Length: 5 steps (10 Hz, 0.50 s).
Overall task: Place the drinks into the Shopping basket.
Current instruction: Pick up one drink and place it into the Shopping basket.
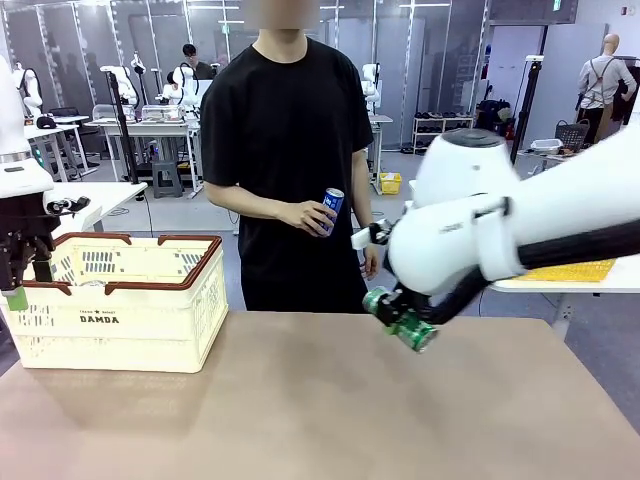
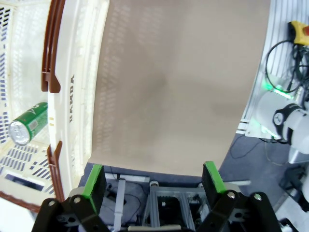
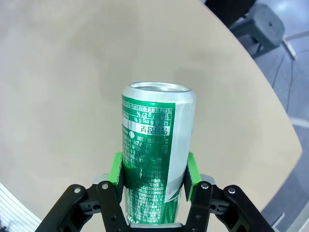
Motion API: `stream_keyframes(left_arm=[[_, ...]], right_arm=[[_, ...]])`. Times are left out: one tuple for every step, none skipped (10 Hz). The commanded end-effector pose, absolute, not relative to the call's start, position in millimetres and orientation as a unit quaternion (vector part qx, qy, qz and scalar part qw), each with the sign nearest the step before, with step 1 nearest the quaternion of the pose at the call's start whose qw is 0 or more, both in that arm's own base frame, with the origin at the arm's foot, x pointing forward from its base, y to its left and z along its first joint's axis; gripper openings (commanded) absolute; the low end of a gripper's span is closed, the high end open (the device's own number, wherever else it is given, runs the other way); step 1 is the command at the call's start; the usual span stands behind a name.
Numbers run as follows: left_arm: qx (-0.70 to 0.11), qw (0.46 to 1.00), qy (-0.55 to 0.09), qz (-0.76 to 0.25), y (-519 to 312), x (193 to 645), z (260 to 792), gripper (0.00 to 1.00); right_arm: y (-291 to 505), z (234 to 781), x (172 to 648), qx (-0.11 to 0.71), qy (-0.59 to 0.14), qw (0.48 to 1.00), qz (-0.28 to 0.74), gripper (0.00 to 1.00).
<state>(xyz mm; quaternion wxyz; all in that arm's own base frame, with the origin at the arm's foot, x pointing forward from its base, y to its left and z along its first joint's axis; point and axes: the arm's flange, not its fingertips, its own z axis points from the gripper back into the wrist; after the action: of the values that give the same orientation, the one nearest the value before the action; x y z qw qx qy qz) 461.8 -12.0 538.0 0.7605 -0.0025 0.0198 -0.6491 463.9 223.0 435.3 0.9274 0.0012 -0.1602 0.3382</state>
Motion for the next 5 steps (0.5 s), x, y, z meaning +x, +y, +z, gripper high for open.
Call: stream_keyframes(left_arm=[[0.0,0.766,0.024,-0.642,-13.3,461.3,541.2,1.0],[0.0,0.766,0.024,-0.642,-13.3,461.3,541.2,1.0],[0.0,0.766,0.024,-0.642,-13.3,461.3,541.2,1.0],[0.0,0.766,0.024,-0.642,-13.3,461.3,541.2,1.0],[0.0,0.766,0.024,-0.642,-13.3,461.3,541.2,1.0]], right_arm=[[245.6,426.6,493.2,0.007,-0.151,0.935,0.32,0.58],[258.6,417.4,496.1,0.002,-0.145,0.935,0.323,0.58],[270.8,405.7,500.0,0.002,-0.144,0.933,0.331,0.58],[280.6,394.5,500.5,0.006,-0.138,0.933,0.332,0.58],[288.6,383.7,500.8,-0.004,-0.136,0.935,0.327,0.58]])
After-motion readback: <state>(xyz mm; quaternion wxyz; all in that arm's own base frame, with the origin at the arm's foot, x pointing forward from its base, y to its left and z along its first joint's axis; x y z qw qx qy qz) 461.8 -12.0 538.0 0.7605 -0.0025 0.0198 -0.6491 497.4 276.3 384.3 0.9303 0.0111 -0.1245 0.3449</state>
